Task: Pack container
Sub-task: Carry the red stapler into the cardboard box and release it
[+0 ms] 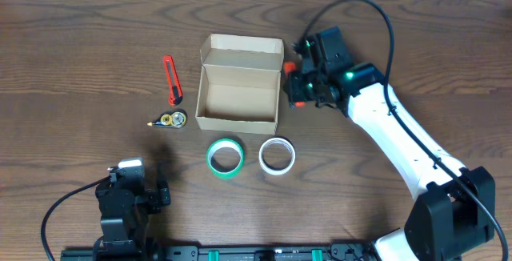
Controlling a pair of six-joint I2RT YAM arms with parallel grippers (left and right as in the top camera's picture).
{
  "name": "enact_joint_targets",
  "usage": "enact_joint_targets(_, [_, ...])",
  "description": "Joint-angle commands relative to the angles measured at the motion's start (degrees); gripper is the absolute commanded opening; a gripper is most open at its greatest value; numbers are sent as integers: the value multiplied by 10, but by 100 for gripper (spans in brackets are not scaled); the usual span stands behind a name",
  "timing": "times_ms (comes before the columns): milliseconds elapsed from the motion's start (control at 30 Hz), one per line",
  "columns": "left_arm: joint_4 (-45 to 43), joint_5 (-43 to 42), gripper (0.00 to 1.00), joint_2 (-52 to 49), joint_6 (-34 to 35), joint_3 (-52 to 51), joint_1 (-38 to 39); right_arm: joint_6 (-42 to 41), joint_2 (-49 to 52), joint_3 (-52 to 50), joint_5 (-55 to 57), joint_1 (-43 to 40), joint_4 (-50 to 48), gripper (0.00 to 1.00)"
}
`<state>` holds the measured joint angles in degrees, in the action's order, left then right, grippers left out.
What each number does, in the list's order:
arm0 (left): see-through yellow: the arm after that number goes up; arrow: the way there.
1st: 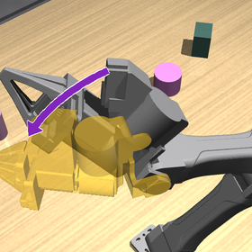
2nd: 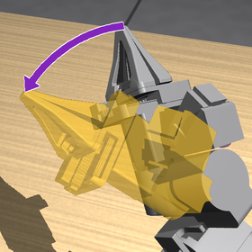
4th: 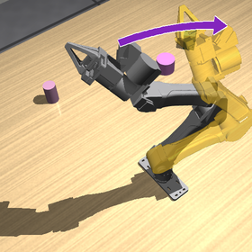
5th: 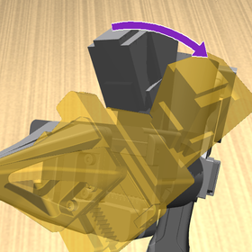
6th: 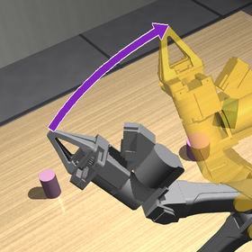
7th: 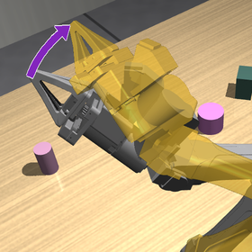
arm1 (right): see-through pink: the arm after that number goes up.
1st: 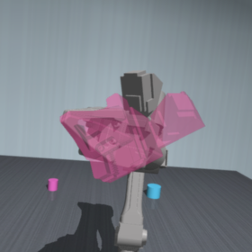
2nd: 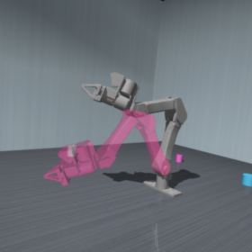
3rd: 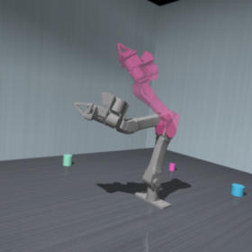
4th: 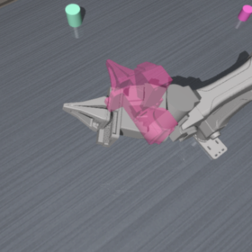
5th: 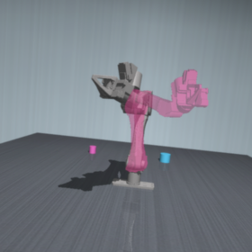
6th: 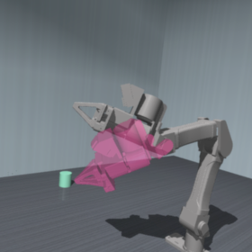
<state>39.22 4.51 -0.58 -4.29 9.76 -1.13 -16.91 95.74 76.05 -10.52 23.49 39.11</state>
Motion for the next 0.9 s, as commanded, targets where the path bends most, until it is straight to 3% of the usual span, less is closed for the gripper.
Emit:
enact_joint_targets(0, [4, 4, 95, 4, 6, -6, -3, 63, 20, 50, -5, 16, 6, 7])
enact_joint_targets(233, [4, 3, 95, 4, 6, -6, -3, 178, 107, 144, -1, 52, 1, 5])
enact_joint_targets(500, [4, 3, 96, 4, 6, -6, -3, 283, 198, 177, 38, 108, 1, 4])
enact_joint_targets(867, [4, 3, 95, 4, 6, -6, -3, 342, 262, 176, 154, 156, 46, 1])
